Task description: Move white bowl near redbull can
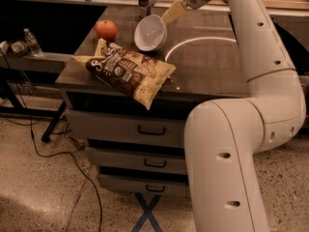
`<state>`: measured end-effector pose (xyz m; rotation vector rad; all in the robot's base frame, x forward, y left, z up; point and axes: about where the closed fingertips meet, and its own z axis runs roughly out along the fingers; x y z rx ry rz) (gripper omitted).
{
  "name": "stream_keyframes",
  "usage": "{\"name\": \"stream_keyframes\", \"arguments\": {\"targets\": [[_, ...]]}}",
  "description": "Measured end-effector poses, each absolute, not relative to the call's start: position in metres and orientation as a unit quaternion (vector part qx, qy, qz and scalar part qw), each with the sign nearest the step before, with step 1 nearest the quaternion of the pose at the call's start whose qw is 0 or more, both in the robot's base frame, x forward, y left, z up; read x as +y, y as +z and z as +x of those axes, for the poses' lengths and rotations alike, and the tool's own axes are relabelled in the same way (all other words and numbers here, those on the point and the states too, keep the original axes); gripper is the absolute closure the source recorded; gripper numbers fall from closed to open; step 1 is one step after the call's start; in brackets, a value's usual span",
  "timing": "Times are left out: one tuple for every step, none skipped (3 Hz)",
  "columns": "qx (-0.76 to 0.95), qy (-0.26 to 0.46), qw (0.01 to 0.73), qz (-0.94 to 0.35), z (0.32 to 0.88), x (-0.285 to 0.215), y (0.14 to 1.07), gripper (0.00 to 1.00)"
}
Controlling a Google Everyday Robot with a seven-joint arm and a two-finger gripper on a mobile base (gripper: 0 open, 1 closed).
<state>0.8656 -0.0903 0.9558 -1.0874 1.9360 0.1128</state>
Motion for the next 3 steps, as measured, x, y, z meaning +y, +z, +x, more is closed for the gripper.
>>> {"name": "stream_keyframes", "arguments": {"targets": [[0.768, 0.039, 0.458, -0.447, 0.863, -0.094, 0.971, 0.0], [0.752, 0.041, 0.461, -0.469, 0.862, -0.08, 0.971, 0.0], [0.759, 0.05, 0.456, -0.462, 0.868, -0.062, 0.961, 0.0]]}}
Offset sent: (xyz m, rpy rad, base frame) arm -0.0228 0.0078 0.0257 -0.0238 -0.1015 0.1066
